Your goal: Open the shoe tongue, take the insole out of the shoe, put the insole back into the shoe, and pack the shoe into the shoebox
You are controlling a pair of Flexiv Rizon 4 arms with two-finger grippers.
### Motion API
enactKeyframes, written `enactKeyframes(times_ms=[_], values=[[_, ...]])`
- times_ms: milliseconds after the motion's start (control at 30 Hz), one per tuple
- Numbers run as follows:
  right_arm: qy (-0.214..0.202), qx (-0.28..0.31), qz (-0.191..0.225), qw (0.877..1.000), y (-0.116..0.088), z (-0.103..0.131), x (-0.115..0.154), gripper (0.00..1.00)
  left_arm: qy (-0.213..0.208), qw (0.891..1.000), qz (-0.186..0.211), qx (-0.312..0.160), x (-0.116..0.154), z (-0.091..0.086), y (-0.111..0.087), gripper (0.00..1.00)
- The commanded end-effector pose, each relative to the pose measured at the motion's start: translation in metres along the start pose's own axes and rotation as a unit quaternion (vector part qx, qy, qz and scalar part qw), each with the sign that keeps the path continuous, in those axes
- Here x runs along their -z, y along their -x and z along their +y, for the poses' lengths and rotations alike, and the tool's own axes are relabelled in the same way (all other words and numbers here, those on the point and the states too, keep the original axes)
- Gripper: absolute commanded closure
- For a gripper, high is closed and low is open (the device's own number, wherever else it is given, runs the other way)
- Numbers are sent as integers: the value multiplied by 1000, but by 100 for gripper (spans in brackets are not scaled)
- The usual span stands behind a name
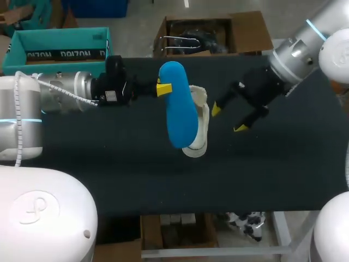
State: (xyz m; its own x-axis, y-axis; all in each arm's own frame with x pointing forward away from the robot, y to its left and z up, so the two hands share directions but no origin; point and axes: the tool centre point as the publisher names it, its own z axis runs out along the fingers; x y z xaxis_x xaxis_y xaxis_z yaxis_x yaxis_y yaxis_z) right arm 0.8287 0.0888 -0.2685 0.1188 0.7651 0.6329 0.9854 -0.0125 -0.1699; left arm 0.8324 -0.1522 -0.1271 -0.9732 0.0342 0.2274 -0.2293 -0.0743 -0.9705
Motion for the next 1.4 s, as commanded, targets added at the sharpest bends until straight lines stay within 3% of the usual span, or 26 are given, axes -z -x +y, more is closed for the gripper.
enactKeyframes(times_ms=[33,500,533,633,800,867,900,1267,1400], values=[[-77,-193,23,978,-18,-6,-9,0,-2,1000,0,0,0,1,0,100],[-77,-193,23,978,-18,-6,-9,0,-2,1000,0,0,0,1,0,100],[-106,-221,30,969,-19,1,-12,0,-2,1000,0,0,0,1,0,100],[-116,-281,25,952,-25,5,-13,0,-2,1000,0,0,0,1,0,100],[-76,-397,48,913,-26,-7,-8,0,-2,1000,0,0,0,1,0,100],[-51,-454,66,887,-24,-15,-8,0,-2,1000,0,0,0,1,0,100],[-31,-477,42,877,-23,-21,-8,0,-2,1000,0,0,0,1,0,100],[-31,-477,42,877,-23,-21,-8,0,-2,1000,0,0,0,1,0,100],[-53,-499,98,859,-23,-13,-10,0,-6,1000,4,-6,-2,1,0,100]])
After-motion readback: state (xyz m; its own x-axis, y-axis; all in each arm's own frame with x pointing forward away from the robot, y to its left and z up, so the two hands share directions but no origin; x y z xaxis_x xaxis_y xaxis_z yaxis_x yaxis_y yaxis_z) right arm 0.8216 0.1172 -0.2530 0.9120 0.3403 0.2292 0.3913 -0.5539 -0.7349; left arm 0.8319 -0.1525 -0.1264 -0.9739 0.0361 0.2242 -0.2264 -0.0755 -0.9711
